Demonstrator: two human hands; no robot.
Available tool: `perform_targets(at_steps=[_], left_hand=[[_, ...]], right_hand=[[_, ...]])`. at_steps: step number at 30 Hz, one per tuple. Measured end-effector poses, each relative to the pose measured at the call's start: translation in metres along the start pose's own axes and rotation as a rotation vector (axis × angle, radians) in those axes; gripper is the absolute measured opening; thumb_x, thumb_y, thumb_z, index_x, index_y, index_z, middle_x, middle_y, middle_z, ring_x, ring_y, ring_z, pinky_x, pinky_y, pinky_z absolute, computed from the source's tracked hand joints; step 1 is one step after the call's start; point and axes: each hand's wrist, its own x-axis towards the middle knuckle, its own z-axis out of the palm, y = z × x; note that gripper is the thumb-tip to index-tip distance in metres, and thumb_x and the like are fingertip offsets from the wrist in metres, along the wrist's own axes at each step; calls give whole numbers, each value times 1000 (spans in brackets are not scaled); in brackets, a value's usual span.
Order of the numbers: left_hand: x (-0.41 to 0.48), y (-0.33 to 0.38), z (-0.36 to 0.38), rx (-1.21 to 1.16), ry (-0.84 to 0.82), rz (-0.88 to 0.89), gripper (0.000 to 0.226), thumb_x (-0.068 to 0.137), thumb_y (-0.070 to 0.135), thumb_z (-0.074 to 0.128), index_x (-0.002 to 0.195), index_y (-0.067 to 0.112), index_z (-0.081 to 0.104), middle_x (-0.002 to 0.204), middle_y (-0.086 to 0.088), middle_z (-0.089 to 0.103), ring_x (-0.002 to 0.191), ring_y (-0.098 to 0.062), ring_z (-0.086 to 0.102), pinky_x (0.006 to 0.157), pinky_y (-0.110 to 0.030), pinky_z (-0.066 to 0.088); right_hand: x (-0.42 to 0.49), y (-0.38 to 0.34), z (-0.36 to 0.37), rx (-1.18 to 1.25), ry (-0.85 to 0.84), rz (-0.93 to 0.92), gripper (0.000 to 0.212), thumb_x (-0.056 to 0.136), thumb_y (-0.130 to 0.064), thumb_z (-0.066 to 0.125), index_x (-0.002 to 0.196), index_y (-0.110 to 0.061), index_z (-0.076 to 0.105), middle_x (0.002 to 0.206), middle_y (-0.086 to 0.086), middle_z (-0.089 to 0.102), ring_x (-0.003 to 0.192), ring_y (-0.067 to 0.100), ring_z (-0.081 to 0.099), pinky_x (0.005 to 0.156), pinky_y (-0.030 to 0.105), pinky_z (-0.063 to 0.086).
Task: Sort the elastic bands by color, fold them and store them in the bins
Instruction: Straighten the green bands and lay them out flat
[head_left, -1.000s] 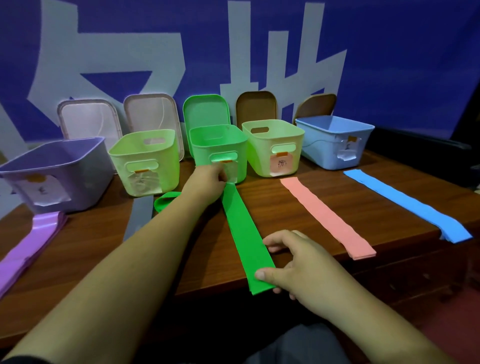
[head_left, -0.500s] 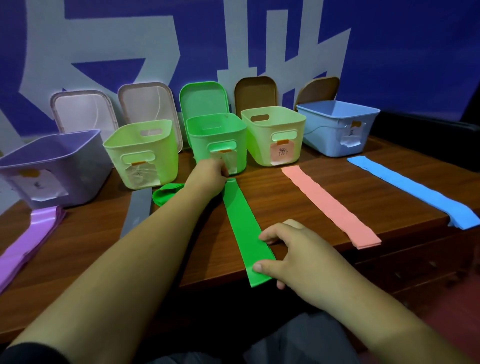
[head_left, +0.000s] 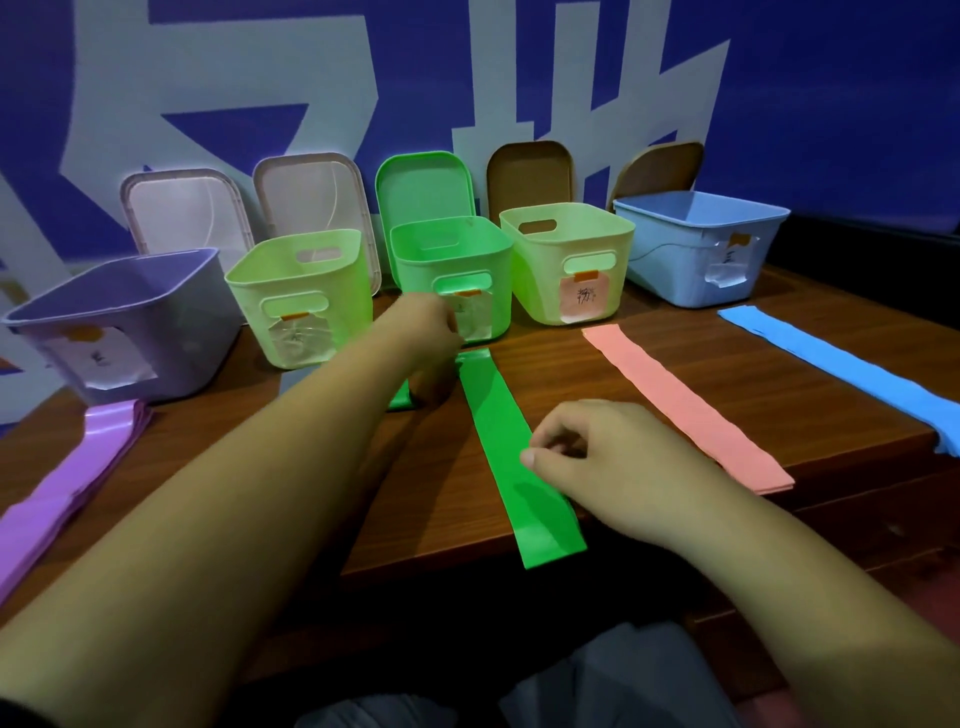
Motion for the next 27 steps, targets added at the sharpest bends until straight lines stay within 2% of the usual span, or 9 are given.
perform_targets(at_steps=[4, 6, 10, 13, 15, 19, 22, 24, 27], left_hand=[[-17, -27, -42, -93, -40, 41, 9, 98, 25, 70, 102, 21, 77, 91, 6, 71, 83, -11, 66, 74, -30, 49], [-31, -45, -56, -123, -86, 68, 8, 98, 27, 71, 103, 24, 77, 93, 10, 71, 86, -8, 66, 77, -31, 50], [-50, -75, -59, -127, -142, 75, 7, 98, 29, 72, 103, 34, 74, 101, 14, 70, 94, -5, 65, 83, -30, 54], [-54, -92, -48, -77, -146, 60, 10, 96, 34, 75, 105, 37, 74, 104, 15, 70, 99, -7, 65, 88, -34, 58], [-54, -101, -40, -11, -126, 87, 14, 95, 33, 76, 108, 35, 75, 106, 14, 70, 99, -7, 65, 89, -36, 59], [-52, -114, -30, 107, -47, 216, 15, 94, 23, 76, 109, 29, 76, 103, 14, 63, 97, -11, 63, 82, -26, 48], [-49, -120, -24, 83, 21, 272, 17, 91, 26, 81, 107, 28, 75, 100, 12, 60, 93, -12, 60, 84, -32, 50], [-47, -123, -22, 53, 69, 286, 16, 90, 23, 82, 104, 25, 76, 98, 11, 61, 90, -12, 60, 83, -35, 52], [-42, -128, -22, 45, 130, 253, 10, 91, 17, 79, 100, 21, 77, 97, 5, 64, 90, -18, 63, 82, -41, 56]], right_hand=[[31, -14, 1, -18, -34, -26, 19, 100, -51, 67, 102, -35, 77, 102, -15, 71, 91, 2, 64, 71, 26, 50], [49, -22, 6, -43, -43, -58, 21, 100, -51, 66, 102, -34, 78, 101, -14, 70, 90, 5, 64, 70, 28, 49], [88, -37, 12, -70, -74, -110, 24, 100, -51, 66, 96, -31, 78, 94, -11, 73, 88, 8, 66, 77, 31, 56], [120, -44, 18, -86, -129, -125, 23, 102, -50, 65, 96, -32, 78, 93, -13, 71, 85, 5, 63, 67, 27, 46], [143, -44, 25, -108, -160, -142, 20, 102, -47, 65, 98, -32, 78, 96, -15, 71, 89, 6, 64, 70, 27, 46], [182, -46, 38, -226, -228, -177, 17, 103, -42, 65, 107, -33, 79, 106, -12, 72, 101, 10, 65, 83, 32, 53], [203, -49, 47, -256, -241, -204, 18, 103, -42, 64, 109, -33, 79, 109, -11, 72, 100, 10, 65, 89, 35, 56], [211, -46, 55, -247, -217, -225, 19, 104, -45, 62, 110, -36, 78, 107, -13, 71, 95, 7, 65, 86, 34, 57], [215, -37, 60, -222, -168, -248, 20, 105, -44, 61, 110, -36, 79, 98, -17, 70, 87, 1, 63, 73, 25, 53]])
